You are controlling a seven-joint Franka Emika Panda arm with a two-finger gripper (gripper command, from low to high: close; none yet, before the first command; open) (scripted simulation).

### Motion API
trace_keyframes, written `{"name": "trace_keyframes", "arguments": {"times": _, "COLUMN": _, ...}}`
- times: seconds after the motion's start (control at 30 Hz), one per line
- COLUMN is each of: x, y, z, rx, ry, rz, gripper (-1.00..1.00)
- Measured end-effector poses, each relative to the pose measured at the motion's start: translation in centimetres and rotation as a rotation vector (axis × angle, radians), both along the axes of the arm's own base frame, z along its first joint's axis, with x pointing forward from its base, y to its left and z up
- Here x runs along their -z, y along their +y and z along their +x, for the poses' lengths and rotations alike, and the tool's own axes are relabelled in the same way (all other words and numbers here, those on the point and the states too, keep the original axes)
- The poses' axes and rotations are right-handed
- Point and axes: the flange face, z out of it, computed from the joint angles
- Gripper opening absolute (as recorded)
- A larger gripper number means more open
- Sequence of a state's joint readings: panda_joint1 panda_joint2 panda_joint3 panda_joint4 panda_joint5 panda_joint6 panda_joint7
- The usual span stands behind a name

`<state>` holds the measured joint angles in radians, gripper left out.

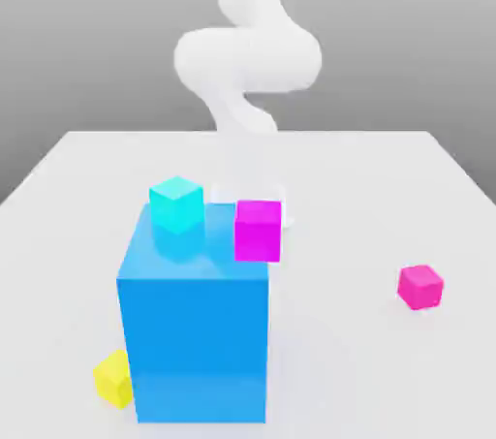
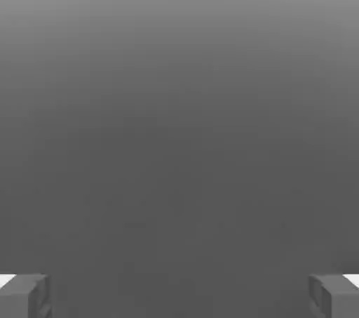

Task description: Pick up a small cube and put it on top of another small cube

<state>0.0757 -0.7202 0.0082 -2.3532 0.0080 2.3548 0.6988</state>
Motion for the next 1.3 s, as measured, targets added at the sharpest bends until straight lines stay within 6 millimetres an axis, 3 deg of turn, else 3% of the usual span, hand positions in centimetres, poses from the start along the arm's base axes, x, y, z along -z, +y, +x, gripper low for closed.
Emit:
{"name": "trace_keyframes", "arguments": {"times": 0.13, "x": 9.8, "y": 7.0, "z": 3.2, "rx": -0.300, "ry": 0.126, "rz": -0.131, "gripper": 0.00}}
{"name": "trace_keyframes", "arguments": {"times": 0.3, "x": 21.6, "y": 15.1, "z": 2.5, "rx": -0.665, "ry": 0.253, "rz": -0.285, "gripper": 0.00}}
{"name": "trace_keyframes", "arguments": {"times": 0.4, "x": 28.5, "y": 19.3, "z": -0.1, "rx": -0.889, "ry": 0.319, "rz": -0.376, "gripper": 0.00}}
{"name": "trace_keyframes", "arguments": {"times": 0.5, "x": 35.1, "y": 22.4, "z": -3.9, "rx": -1.117, "ry": 0.380, "rz": -0.466, "gripper": 0.00}}
{"name": "trace_keyframes", "arguments": {"times": 0.63, "x": 43.1, "y": 25.2, "z": -11.1, "rx": -1.447, "ry": 0.450, "rz": -0.591, "gripper": 0.00}}
{"name": "trace_keyframes", "arguments": {"times": 0.7, "x": 46.2, "y": 25.5, "z": -13.9, "rx": -1.570, "ry": 0.476, "rz": -0.638, "gripper": 0.00}}
{"name": "trace_keyframes", "arguments": {"times": 0.9, "x": 52.1, "y": 24.9, "z": -14.1, "rx": -1.586, "ry": 0.492, "rz": -0.641, "gripper": 0.00}}
{"name": "trace_keyframes", "arguments": {"times": 0.93, "x": 52.9, "y": 24.9, "z": -14.1, "rx": -1.586, "ry": 0.492, "rz": -0.641, "gripper": -1.00}}
{"name": "trace_keyframes", "arguments": {"times": 1.17, "x": 53.0, "y": 24.8, "z": -14.2, "rx": -1.586, "ry": 0.493, "rz": -0.642, "gripper": -1.00}}
{"name": "trace_keyframes", "arguments": {"times": 1.3, "x": 49.9, "y": 24.9, "z": -14.1, "rx": -1.586, "ry": 0.493, "rz": -0.643, "gripper": -1.00}}
